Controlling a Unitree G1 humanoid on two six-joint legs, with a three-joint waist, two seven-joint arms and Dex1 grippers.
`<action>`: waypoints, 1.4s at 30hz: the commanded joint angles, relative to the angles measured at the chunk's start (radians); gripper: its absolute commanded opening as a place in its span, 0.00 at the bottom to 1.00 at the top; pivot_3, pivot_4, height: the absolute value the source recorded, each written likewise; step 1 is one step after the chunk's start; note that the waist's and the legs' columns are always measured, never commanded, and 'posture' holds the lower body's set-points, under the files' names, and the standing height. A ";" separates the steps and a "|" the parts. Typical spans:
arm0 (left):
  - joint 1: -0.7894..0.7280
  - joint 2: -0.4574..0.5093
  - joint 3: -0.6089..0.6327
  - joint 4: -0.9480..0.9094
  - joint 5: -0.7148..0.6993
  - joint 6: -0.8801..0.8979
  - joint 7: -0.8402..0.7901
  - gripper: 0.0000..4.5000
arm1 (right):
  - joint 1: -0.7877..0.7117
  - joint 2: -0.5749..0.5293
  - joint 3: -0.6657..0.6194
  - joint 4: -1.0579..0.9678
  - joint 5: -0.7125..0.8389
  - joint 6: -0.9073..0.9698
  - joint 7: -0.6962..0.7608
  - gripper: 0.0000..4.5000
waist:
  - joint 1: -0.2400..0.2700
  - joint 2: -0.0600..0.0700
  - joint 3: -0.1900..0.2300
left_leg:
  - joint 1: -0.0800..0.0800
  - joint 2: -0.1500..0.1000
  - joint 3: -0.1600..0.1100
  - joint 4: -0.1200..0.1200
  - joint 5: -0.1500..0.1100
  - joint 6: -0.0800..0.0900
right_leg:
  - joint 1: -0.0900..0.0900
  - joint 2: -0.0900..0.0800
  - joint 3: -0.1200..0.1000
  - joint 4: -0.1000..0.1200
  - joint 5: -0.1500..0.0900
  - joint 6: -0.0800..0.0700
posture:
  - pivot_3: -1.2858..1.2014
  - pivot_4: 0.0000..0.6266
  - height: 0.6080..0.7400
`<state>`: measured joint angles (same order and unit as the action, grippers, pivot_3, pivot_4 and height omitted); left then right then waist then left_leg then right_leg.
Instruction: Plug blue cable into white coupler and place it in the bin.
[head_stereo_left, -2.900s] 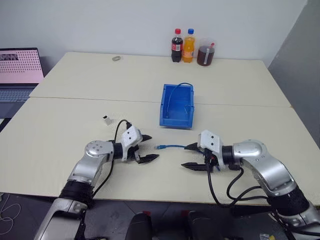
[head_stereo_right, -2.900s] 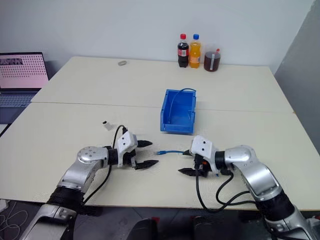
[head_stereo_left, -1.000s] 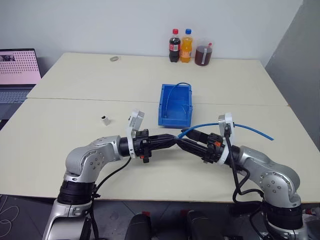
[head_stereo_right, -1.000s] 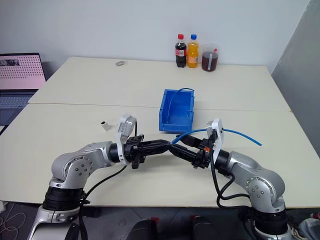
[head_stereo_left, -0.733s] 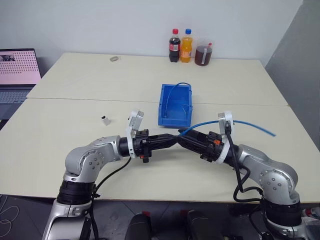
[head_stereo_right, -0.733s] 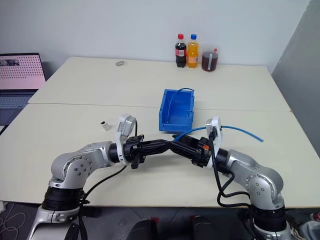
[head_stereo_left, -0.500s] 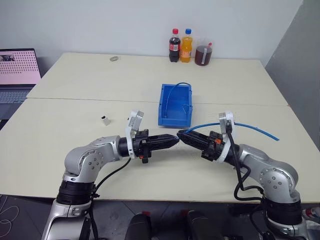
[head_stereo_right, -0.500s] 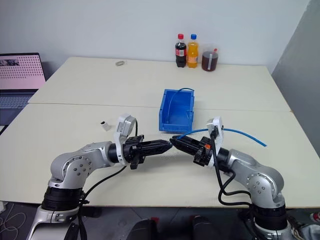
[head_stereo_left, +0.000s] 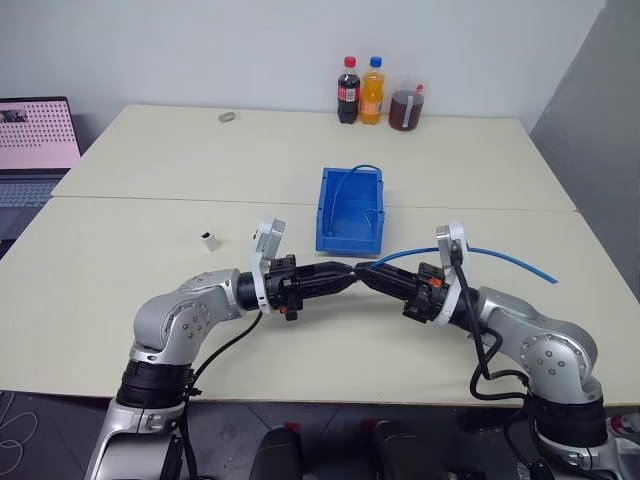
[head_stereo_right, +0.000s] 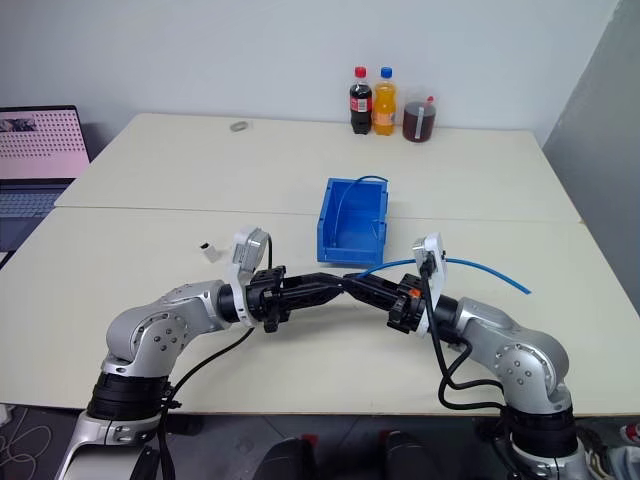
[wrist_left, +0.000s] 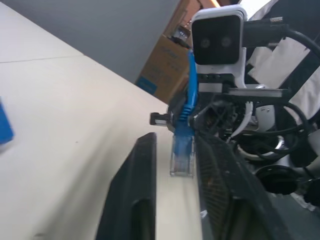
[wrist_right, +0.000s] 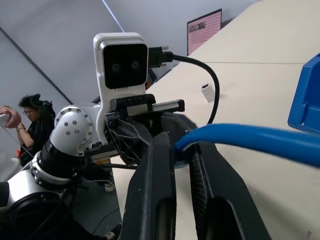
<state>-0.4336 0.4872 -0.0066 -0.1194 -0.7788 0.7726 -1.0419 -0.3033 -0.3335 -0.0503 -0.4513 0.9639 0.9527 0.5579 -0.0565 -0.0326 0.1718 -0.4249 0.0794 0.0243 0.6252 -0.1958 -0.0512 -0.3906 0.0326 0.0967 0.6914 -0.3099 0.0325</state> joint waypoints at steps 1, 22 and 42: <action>0.015 0.033 -0.002 0.031 0.120 -0.112 0.034 0.53 | -0.011 -0.004 0.020 -0.037 0.038 -0.005 0.025 0.02 | 0.000 0.000 0.000 | 0.000 0.000 0.000 0.000 0.000 0.000 | 0.000 0.000 0.000 -0.001 0.000 0.000 | 0.52 0.24 1.00; 0.262 -0.328 0.225 -0.032 0.619 -0.354 1.075 1.00 | -0.022 -0.077 0.018 0.033 -0.042 -0.075 0.054 0.02 | 0.019 0.000 0.000 | -0.006 0.000 -0.001 0.001 0.000 0.000 | 0.000 -0.002 -0.001 -0.010 0.003 0.005 | 0.52 0.24 1.00; -0.064 -0.412 0.275 0.308 0.701 -0.373 1.353 1.00 | -0.033 -0.090 0.016 0.044 -0.049 -0.084 0.057 0.02 | 0.027 0.000 0.000 | -0.006 -0.002 -0.001 0.002 0.000 0.000 | 0.000 -0.001 0.000 -0.010 0.005 0.007 | 0.52 0.24 1.00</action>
<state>-0.4647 0.0717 0.2591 0.1788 -0.0909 0.4284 0.2924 -0.3289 -0.4182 -0.0170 -0.3840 0.9077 0.8841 0.6093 -0.0294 -0.0330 0.1717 -0.4314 0.0778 0.0239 0.6270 -0.1959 -0.0512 -0.3905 0.0312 0.0964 0.6815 -0.3053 0.0393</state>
